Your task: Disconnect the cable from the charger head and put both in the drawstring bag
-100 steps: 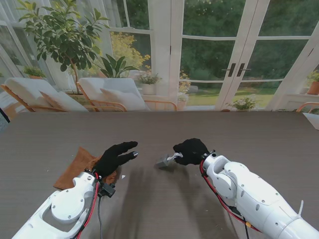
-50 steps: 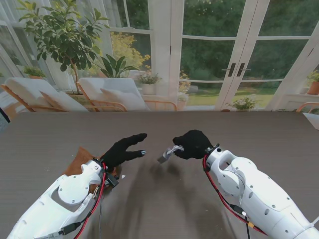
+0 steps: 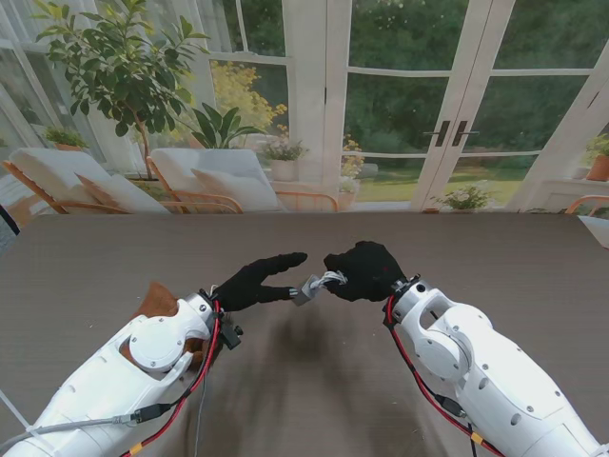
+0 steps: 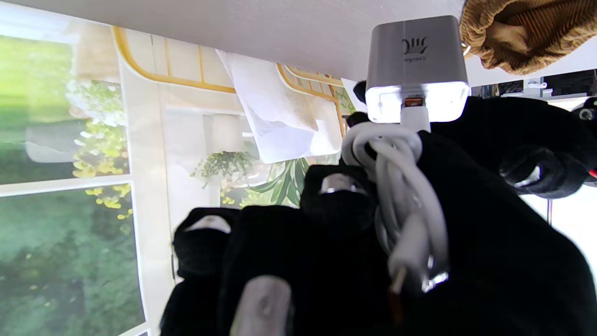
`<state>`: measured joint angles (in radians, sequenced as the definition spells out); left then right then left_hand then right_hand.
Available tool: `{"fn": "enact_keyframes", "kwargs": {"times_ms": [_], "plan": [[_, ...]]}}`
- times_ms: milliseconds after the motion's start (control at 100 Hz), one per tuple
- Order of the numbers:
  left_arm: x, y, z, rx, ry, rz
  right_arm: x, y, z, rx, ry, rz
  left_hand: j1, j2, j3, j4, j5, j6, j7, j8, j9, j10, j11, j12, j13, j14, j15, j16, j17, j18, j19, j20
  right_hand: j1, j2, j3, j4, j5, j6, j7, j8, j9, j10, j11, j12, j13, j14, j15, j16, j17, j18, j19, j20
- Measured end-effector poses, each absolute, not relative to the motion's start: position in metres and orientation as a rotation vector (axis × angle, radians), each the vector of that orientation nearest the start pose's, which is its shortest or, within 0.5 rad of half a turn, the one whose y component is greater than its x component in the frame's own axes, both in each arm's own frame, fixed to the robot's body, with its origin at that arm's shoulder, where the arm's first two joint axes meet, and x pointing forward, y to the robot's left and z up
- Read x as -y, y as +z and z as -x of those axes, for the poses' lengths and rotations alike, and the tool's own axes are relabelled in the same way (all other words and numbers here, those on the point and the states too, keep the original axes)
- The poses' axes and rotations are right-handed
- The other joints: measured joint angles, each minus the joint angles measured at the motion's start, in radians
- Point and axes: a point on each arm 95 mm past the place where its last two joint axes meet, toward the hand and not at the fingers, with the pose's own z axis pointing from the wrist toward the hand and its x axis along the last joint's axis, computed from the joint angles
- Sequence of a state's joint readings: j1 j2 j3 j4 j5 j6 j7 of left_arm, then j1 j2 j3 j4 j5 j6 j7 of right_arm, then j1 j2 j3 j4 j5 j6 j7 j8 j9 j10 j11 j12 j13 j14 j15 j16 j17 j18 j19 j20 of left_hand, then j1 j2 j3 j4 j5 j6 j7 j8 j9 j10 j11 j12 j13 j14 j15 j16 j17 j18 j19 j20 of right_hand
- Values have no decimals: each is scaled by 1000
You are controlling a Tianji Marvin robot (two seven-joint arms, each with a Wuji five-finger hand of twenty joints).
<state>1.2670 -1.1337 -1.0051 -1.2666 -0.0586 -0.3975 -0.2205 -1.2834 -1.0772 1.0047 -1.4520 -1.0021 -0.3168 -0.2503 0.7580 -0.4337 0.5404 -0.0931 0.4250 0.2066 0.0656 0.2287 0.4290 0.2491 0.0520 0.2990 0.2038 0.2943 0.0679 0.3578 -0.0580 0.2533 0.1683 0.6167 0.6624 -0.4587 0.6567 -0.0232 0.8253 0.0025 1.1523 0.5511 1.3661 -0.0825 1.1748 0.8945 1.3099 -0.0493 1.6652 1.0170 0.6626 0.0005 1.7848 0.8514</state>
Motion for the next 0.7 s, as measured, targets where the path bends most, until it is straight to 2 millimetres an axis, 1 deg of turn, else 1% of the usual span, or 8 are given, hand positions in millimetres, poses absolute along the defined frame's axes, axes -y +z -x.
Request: {"fn": "enact_keyframes", "kwargs": {"times_ms": [50, 70, 140, 230, 420, 570, 640, 700], "plan": [[48, -331, -452, -1348, -2365, 1903, -57, -274, -442, -1570, 1868, -724, -1, -1, 2, 0, 0, 22, 2, 2, -11, 0, 2, 0, 0, 0, 0, 0, 0, 0, 0, 0, 0, 0, 0, 0, 0, 0, 0, 0, 0, 0, 0, 0, 0, 0, 0, 0, 0, 0, 0, 0], [49, -330, -452, -1355, -2365, 1901, -58, -273, -441, -1568, 1871, -722, -17, -18, 14, -6, 0, 34, 4, 6, -11, 0, 2, 0, -1, -1, 0, 0, 0, 0, 0, 0, 0, 0, 0, 0, 0, 0, 0, 0, 0, 0, 0, 0, 0, 0, 0, 1, 0, 0, 0, 0], [51, -329, -453, -1391, -2364, 1890, -60, -271, -440, -1561, 1882, -716, -34, -53, 43, -1, 0, 77, 9, 18, -11, 0, 2, 0, -2, -5, 0, 0, 0, -1, 0, 0, 0, 0, 0, 0, 0, -1, 0, 0, 0, 0, 0, 0, 0, 0, 0, 1, 0, 0, 0, 0], [54, -327, -455, -1424, -2367, 1872, -63, -269, -439, -1541, 1897, -718, -52, -75, 82, -1, 0, 100, 13, 32, -13, 0, 2, 0, -15, -10, 0, 0, 0, -3, -1, -7, 0, 0, 0, 0, 0, -1, 0, 0, 0, 0, 0, 0, 0, 0, 0, 1, 0, 0, 0, 0], [59, -325, -457, -1487, -2368, 1838, -69, -269, -437, -1518, 1921, -725, -63, -75, 92, -1, -1, 100, 12, 37, -34, 1, -7, 0, -20, -16, -3, -9, -3, -14, -11, -17, 0, 0, -1, 0, 0, -1, 0, 0, 0, 0, 0, 0, 0, 0, 0, 1, 0, 0, 0, 0], [61, -324, -459, -1533, -2366, 1841, -72, -270, -436, -1508, 1925, -732, -63, -75, 92, -1, -1, 90, 11, 41, -31, 1, 23, 12, -20, -16, -3, -11, -3, -15, -11, -18, 0, 0, -1, 0, 0, -1, 0, 1, 0, 0, 0, 0, 0, 0, 0, 2, 0, 0, 0, 0], [61, -325, -460, -1532, -2365, 1828, -73, -270, -436, -1502, 1929, -738, -62, -75, 92, -1, 1, 87, 18, 53, 12, 1, 42, 27, -18, -16, -3, -11, 0, -15, -11, -18, 0, 0, -1, 0, 0, -1, 1, 1, 0, 0, 0, 0, 0, 0, 0, 2, 0, 0, 0, 0], [61, -327, -462, -1517, -2362, 1827, -74, -269, -436, -1497, 1933, -739, -62, -75, 92, -1, 40, 80, 36, 74, 46, 4, 61, 68, -4, -12, 5, -11, 14, -15, -11, -18, 0, 0, -2, 0, 0, -1, 1, 1, 0, 0, 0, 0, 0, 0, 0, 2, 0, 0, 0, 0]]}}
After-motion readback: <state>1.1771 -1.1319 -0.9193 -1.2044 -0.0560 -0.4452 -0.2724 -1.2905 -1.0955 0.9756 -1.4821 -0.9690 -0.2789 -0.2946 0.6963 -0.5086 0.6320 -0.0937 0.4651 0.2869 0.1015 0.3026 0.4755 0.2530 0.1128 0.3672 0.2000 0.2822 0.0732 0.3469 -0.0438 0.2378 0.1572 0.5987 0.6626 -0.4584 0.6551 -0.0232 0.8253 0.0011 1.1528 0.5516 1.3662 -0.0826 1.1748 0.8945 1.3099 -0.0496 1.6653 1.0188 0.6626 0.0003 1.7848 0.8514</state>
